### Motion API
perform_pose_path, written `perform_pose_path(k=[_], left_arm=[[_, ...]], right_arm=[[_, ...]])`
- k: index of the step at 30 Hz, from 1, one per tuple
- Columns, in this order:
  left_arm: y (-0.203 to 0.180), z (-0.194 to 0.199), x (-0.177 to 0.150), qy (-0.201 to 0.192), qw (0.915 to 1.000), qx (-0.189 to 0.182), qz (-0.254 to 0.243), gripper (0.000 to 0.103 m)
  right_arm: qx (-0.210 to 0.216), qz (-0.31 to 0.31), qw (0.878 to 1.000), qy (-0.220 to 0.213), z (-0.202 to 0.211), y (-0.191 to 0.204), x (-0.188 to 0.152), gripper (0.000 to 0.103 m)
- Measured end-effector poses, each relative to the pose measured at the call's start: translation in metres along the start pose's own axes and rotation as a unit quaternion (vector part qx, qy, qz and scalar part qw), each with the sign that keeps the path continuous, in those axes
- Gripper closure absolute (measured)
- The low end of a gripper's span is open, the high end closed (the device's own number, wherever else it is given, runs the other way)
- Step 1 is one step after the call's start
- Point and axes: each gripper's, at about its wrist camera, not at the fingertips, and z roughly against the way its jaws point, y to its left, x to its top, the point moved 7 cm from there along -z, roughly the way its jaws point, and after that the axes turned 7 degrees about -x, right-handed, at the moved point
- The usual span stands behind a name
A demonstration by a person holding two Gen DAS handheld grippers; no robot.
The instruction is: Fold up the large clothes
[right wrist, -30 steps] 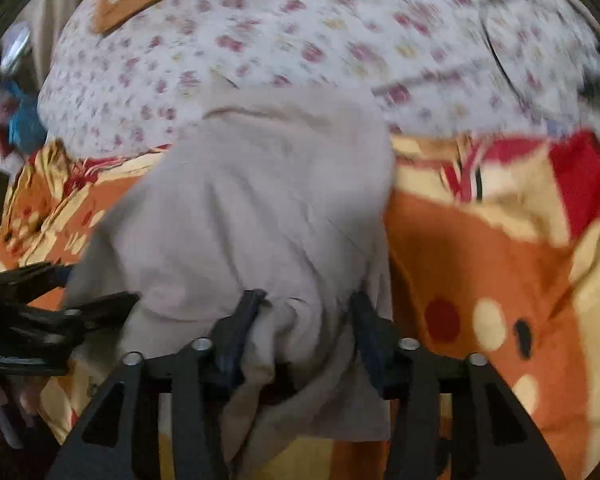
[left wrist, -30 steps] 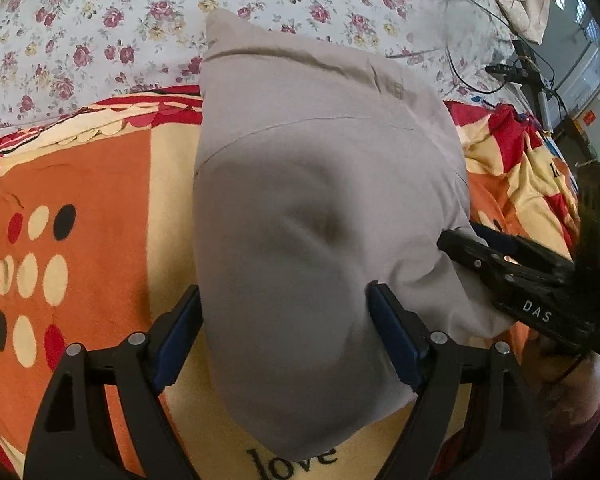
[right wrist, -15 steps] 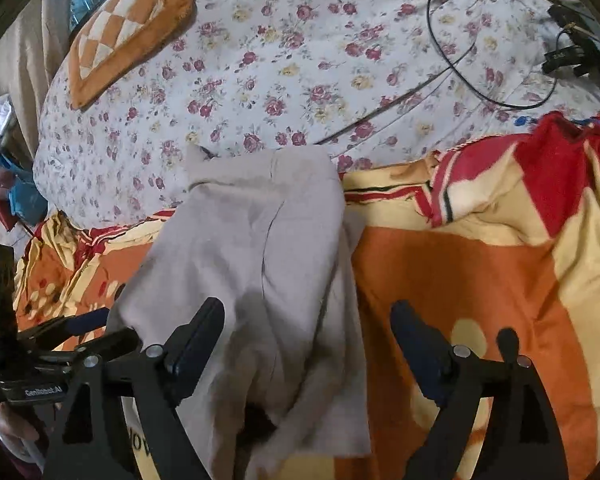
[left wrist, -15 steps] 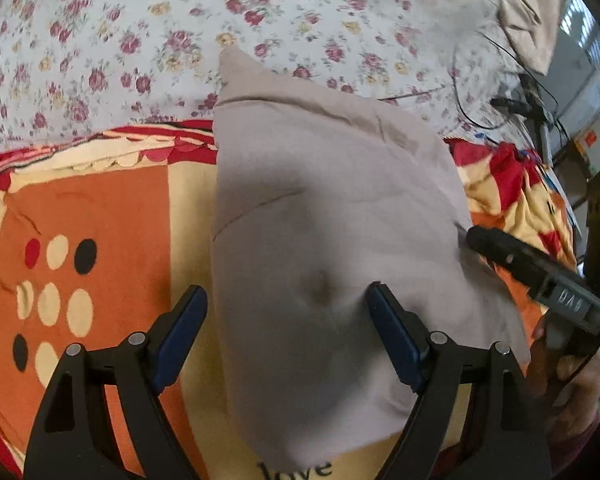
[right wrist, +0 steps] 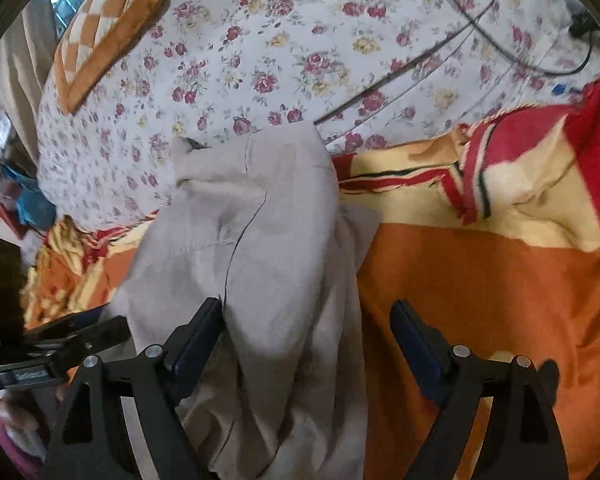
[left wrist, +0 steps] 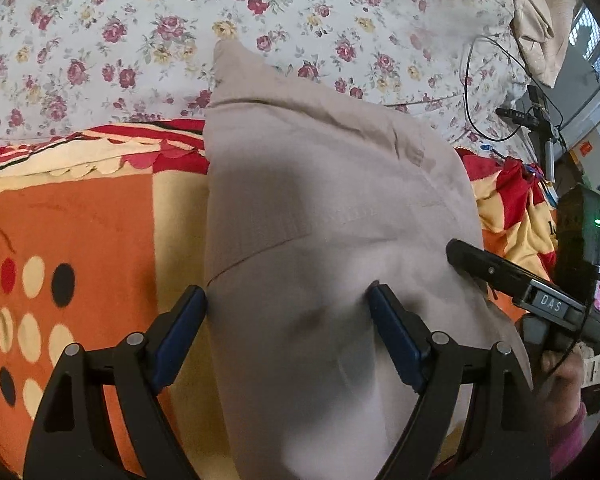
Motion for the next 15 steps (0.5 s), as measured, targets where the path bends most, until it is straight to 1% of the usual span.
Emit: perform_pose_path(k=[4, 5, 8, 10, 13, 15], left_arm=[[0.004, -0.008, 0.005, 0.006, 0.9999, -0.015, 0.001, 0.014], [0.005, -0.011, 0.005, 0.009, 0.9997, -0.021, 0.001, 0.013], [0.011, -0.022, 0.007, 0.028, 0.9979, -0.056, 0.019, 0.012], [0.016, -0.029, 0.007, 0.039, 0.9950, -0.080, 0.044, 0.012], [0.021, -0.038, 0.007, 0.049, 0.9903, -0.108, 0.073, 0.012], [0.021, -0.040, 0.007, 0.046, 0.9885, -0.121, 0.078, 0.012]], right_arm=[[0.041, -0.003, 0.999, 0.021, -0.017, -0.002, 0.002, 0.015], [0.060, -0.008, 0.998, 0.026, -0.022, -0.002, 0.002, 0.015], [0.102, -0.024, 0.994, 0.037, -0.034, -0.002, 0.004, 0.012], [0.117, -0.028, 0.992, 0.045, -0.040, -0.001, 0.003, 0.009], [0.135, -0.023, 0.990, 0.045, -0.045, 0.005, 0.002, 0.009], [0.152, -0.027, 0.987, 0.050, -0.045, 0.013, 0.001, 0.014]])
